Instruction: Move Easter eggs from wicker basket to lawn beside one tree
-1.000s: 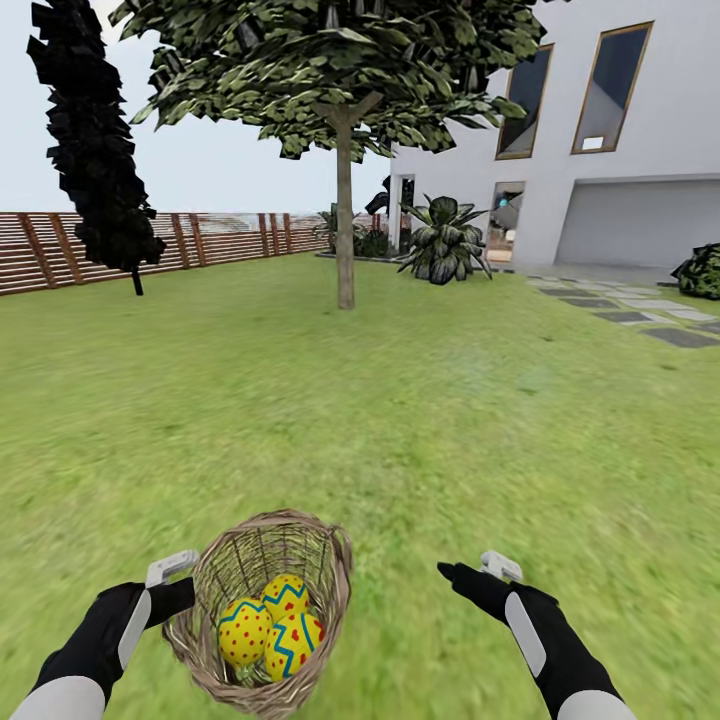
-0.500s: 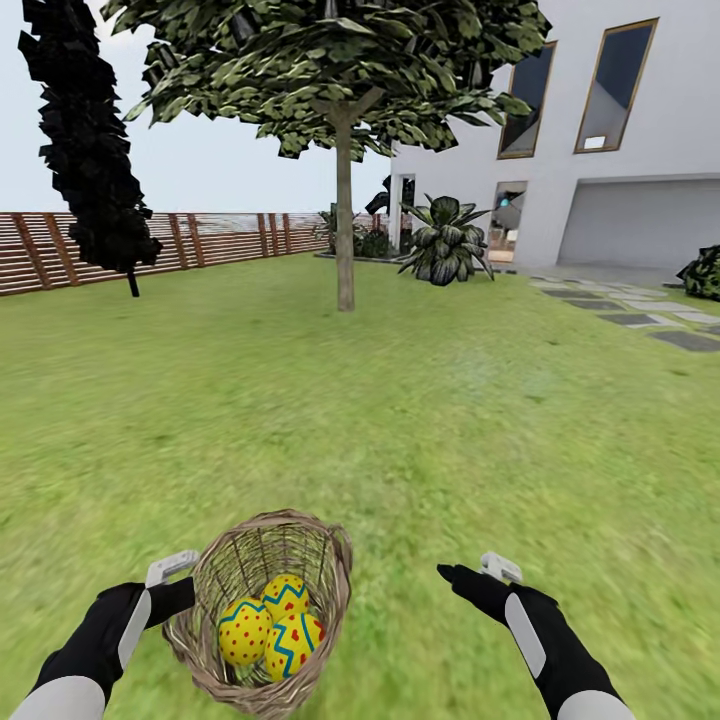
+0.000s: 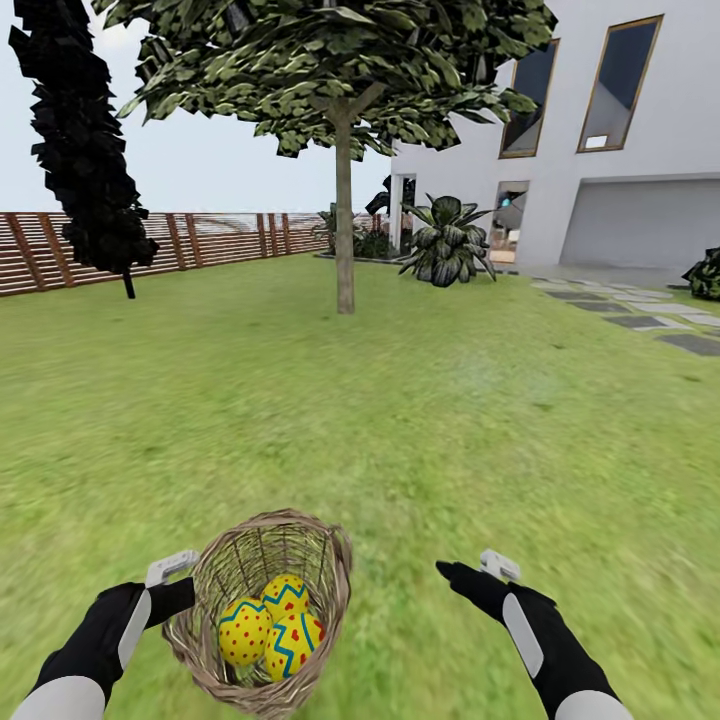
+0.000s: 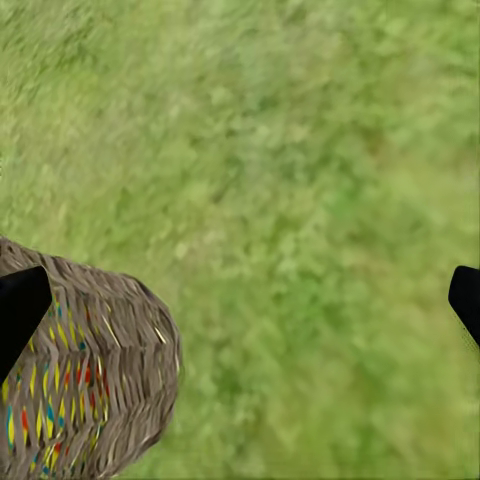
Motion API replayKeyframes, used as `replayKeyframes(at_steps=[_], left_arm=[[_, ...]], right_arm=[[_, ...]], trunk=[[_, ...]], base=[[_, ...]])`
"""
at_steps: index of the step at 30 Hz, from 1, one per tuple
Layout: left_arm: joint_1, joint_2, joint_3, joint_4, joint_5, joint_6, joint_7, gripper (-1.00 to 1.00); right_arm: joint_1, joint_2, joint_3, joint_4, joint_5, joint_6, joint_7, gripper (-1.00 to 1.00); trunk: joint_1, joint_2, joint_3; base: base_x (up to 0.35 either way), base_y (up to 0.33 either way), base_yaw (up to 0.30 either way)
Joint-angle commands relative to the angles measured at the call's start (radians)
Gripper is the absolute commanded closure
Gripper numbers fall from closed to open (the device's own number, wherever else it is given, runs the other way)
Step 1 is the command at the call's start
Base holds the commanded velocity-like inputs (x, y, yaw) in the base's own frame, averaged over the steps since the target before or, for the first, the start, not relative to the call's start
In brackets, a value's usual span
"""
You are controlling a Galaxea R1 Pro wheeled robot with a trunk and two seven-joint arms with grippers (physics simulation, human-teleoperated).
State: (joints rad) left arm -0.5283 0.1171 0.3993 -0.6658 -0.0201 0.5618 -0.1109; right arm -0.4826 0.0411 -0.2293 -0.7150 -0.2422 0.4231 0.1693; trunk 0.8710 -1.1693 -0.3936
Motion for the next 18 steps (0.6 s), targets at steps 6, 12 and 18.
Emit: replayKeyframes(at_steps=[6, 12, 18], left_arm=[[-0.001, -0.001, 0.004, -0.002, 0.005, 0.006, -0.006, 1.0], [-0.001, -0.001, 0.004, -0.002, 0.005, 0.006, -0.006, 1.0], [-0.001, -0.001, 0.004, -0.002, 0.005, 0.006, -0.006, 1.0]], right_arm=[[-0.001, 0.002, -0.006, -0.001, -0.003, 0.001, 0.004, -1.0], [-0.001, 0.002, -0.005, -0.001, -0.003, 0.0, 0.004, -1.0], [-0.001, 0.002, -0.005, -0.001, -0.003, -0.001, 0.004, -1.0]], trunk=[[0.001, -0.001, -0.001], [0.001, -0.001, -0.001], [0.001, -0.001, -0.001]], base=[[0.333, 0.0, 0.0], [0.333, 0.0, 0.0], [0.333, 0.0, 0.0]])
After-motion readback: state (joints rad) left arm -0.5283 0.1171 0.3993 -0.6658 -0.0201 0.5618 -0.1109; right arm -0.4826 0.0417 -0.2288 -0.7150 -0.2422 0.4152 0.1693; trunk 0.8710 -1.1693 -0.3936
